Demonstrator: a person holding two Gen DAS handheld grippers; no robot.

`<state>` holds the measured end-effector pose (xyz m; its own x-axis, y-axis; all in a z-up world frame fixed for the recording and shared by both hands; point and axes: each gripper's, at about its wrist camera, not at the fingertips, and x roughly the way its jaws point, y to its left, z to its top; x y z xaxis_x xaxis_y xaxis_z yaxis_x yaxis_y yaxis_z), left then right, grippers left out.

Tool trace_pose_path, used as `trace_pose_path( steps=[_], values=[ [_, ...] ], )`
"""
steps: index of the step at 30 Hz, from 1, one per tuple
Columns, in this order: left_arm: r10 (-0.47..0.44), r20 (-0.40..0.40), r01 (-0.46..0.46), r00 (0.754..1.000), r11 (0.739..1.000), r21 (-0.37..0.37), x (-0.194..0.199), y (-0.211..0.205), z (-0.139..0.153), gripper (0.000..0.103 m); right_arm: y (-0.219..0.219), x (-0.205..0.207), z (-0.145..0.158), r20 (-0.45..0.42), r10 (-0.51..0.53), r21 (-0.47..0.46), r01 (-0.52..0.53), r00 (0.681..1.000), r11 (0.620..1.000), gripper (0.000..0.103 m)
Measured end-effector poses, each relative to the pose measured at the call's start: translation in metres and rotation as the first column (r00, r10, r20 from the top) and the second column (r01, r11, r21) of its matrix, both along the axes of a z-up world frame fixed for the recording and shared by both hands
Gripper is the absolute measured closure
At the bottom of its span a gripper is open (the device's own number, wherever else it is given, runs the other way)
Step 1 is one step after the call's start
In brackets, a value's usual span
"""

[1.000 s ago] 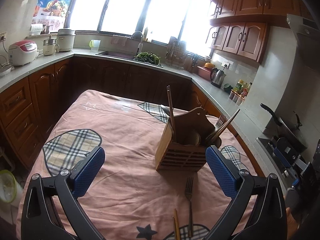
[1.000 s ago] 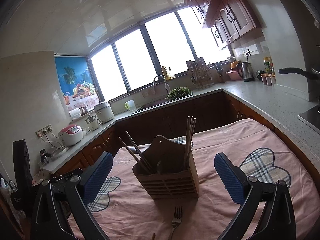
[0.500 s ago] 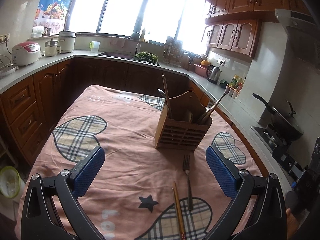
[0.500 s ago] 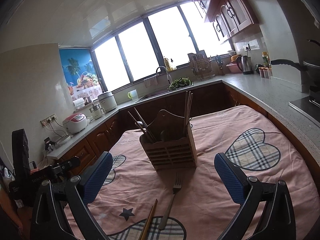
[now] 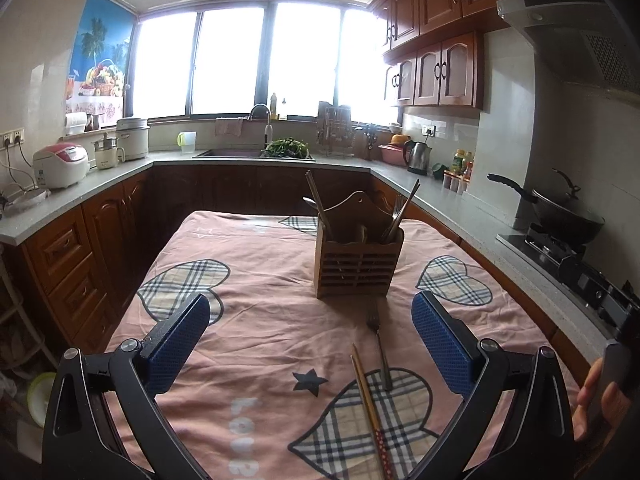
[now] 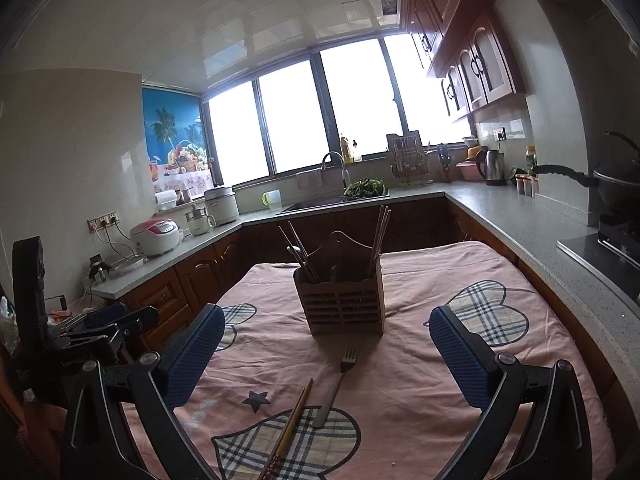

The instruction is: Organize utensils

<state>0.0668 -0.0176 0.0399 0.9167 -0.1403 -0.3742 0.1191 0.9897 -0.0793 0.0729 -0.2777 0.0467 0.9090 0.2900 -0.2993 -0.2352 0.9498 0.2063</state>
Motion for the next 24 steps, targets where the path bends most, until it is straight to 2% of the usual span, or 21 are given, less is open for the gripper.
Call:
trace_pose_path(
  steps=[5, 11, 16, 24],
  values=[
    [0.031, 0.036, -0.031, 0.999, 1.000, 0.005, -0.021, 0.000, -0.014, 0.000, 0.004, -0.026, -0.004, 0.065, -0.028, -0.044, 0.031, 0.997, 0.999, 0.000],
    [0.086, 0.070, -0.086, 0.994, 0.996, 0.010, -0.036, -0.002, -0.040, 0.000, 0.015, -0.045, -0.040, 0.113, -0.064, -0.090, 0.075, 0.991, 0.993, 0.000],
    [0.093, 0.054, -0.096, 0.994, 0.994, 0.052, -0.043, -0.007, -0.056, 0.000, 0.015, -0.048, -0.067, 0.060, -0.084, -0.083, 0.089, 0.995, 0.993, 0.000],
    [0.101, 0.056, -0.105, 0.993, 0.992, 0.065, -0.055, -0.010, -0.063, 0.000, 0.007, -0.053, -0.075, 0.029, -0.123, -0.070, 0.125, 0.992, 0.990, 0.000]
  ],
)
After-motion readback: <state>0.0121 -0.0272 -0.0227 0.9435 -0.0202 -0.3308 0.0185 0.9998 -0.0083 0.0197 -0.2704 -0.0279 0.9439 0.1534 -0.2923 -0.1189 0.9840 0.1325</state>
